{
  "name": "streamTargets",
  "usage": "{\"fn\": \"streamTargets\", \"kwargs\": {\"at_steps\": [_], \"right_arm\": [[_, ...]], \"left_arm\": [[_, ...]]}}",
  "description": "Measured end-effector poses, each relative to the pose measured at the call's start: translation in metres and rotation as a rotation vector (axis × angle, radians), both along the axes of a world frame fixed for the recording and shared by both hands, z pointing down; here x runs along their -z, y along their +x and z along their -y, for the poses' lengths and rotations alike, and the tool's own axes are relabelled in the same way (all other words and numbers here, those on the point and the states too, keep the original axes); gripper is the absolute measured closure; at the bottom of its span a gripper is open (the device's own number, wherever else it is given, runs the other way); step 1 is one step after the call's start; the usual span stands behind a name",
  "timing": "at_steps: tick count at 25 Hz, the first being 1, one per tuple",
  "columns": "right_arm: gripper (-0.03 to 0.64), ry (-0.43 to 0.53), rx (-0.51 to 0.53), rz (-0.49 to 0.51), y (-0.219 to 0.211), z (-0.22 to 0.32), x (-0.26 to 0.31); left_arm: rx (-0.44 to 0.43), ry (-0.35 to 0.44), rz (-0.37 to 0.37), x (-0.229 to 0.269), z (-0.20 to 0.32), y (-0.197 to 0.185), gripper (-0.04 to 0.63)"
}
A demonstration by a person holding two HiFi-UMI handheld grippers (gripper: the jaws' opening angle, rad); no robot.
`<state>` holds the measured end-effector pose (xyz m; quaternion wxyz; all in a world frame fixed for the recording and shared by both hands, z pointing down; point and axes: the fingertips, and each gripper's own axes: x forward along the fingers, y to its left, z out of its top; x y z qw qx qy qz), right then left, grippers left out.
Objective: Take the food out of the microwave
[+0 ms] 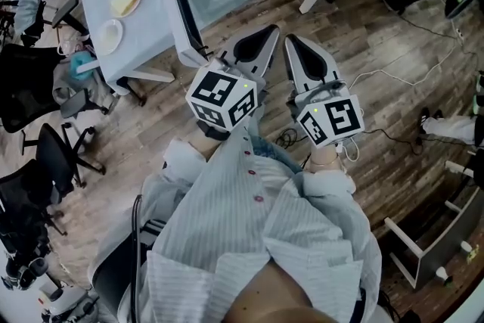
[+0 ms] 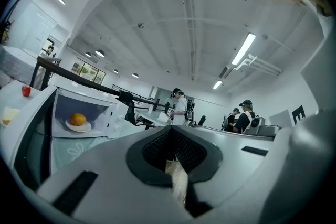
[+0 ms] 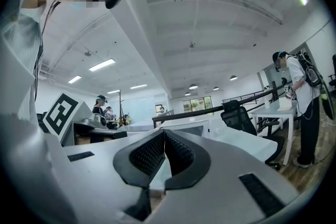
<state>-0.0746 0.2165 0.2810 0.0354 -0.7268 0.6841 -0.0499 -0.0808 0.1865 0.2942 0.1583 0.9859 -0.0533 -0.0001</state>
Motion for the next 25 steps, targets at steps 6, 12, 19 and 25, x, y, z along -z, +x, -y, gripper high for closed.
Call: {"fn": "streamTargets", "kwargs": {"at_steps": [6,12,19,25], "right_arm": [[0.584,0.003,0.032,-0.004,0.04,0.042,0.006],[0.584,0.011,0.048,-0.021,0.065,0.08,0.011],[0.584,0.003,0.055,0.003,0.094,0.11,0.007],[0.584,0.002,0.083,0.013,0.106,0.137,0.004]], "left_arm": [[0.055,-0.003,0.004,0.005,0.046,0.037,0.588],[0.087,-0.02,-0.001,0.004,0.085,0.064,0.588],[0.12,-0.025,-0.002,0.005,0.116,0.091,0.588],[0.17,-0.033,0.007,0.0,0.143,0.092,0.588]]}}
